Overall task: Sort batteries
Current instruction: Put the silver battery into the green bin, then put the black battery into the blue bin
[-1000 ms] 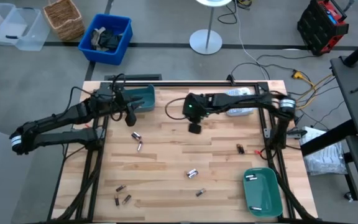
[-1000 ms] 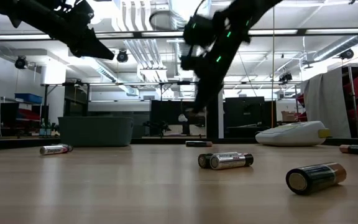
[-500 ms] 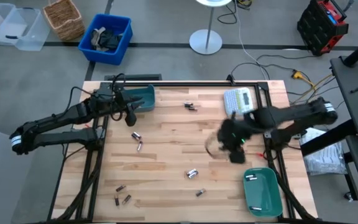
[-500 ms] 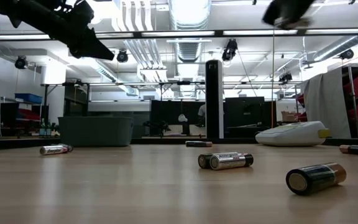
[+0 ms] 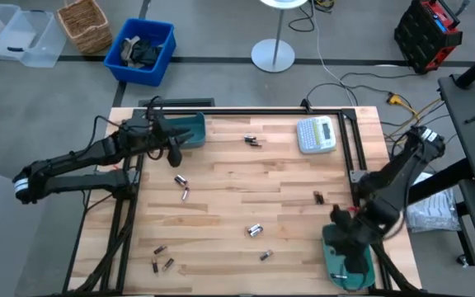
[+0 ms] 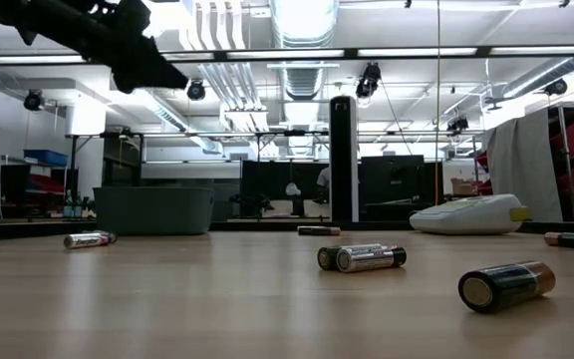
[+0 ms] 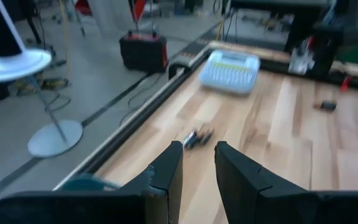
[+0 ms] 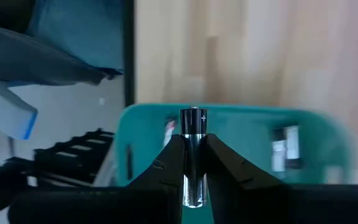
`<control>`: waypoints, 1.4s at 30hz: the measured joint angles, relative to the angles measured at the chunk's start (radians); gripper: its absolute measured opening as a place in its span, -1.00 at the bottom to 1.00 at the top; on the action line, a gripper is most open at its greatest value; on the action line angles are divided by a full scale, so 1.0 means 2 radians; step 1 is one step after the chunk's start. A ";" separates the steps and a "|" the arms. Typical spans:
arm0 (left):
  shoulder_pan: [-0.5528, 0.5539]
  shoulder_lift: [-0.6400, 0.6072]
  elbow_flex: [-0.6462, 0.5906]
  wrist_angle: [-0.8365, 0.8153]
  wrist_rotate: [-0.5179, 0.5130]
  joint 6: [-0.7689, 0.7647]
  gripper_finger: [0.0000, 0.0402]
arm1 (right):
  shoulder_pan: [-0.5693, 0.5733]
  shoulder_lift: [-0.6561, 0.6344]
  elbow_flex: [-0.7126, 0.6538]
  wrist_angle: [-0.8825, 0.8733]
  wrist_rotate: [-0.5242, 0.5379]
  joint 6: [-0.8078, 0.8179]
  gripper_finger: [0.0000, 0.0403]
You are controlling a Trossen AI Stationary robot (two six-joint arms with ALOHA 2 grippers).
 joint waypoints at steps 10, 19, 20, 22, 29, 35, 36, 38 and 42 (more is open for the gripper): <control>-0.040 0.001 0.000 0.087 0.000 0.000 -0.62 | 0.073 0.002 -0.095 0.100 0.029 0.120 -0.83; -0.057 0.004 0.000 0.139 0.000 0.000 -0.62 | 0.073 0.030 -0.123 0.098 0.034 0.119 -0.66; -0.057 0.005 0.000 0.145 0.000 0.000 -0.62 | 0.073 0.033 -0.123 0.099 0.034 0.120 -0.67; -0.057 0.008 0.000 0.151 0.000 0.000 -0.62 | 0.073 0.037 -0.122 0.098 0.034 0.122 -0.69; -0.057 0.020 0.000 0.171 0.000 0.003 -0.63 | 0.073 0.039 -0.120 0.098 0.034 0.130 -0.70; -0.057 0.029 0.000 0.170 0.000 0.009 -0.63 | 0.073 0.039 -0.120 0.080 0.057 0.200 -0.59; -0.057 0.031 0.000 0.170 0.000 0.009 -0.63 | 0.073 0.039 -0.120 0.070 0.060 0.213 -0.56; -0.057 0.034 0.000 0.169 0.000 0.009 -0.63 | 0.073 0.037 -0.120 0.061 0.061 0.226 -0.51; -0.057 0.041 0.000 0.167 0.003 0.003 -0.63 | 0.073 0.032 -0.118 0.064 0.063 0.212 -0.38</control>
